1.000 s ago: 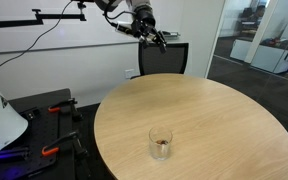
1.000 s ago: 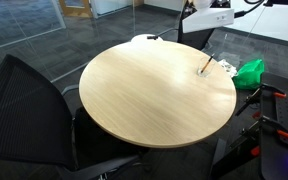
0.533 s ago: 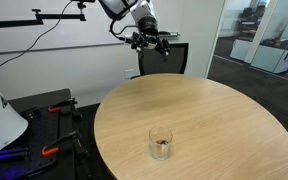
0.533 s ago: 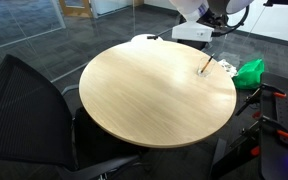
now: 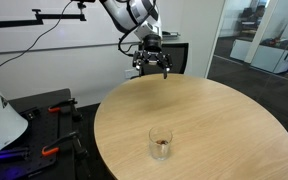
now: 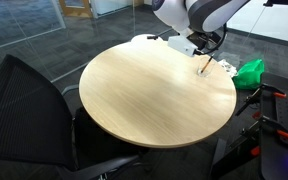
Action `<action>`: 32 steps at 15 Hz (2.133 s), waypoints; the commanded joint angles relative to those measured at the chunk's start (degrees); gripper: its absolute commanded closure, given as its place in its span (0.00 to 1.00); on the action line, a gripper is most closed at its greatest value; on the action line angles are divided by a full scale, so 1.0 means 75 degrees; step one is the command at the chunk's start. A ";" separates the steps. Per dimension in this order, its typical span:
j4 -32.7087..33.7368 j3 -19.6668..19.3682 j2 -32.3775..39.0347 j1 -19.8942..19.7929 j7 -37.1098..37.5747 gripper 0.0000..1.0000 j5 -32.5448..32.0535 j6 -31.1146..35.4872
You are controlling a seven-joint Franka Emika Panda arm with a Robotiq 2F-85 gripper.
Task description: Take the pen out of the glass
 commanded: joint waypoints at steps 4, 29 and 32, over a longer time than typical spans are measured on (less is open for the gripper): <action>0.0127 -0.0256 0.0349 -0.0176 -0.0109 0.00 -0.0038 0.0039; -0.0037 -0.0773 0.1075 -0.0626 0.0565 0.00 -0.0414 0.1263; 0.0004 -0.0766 0.1179 -0.0761 0.0785 0.00 -0.0270 0.1381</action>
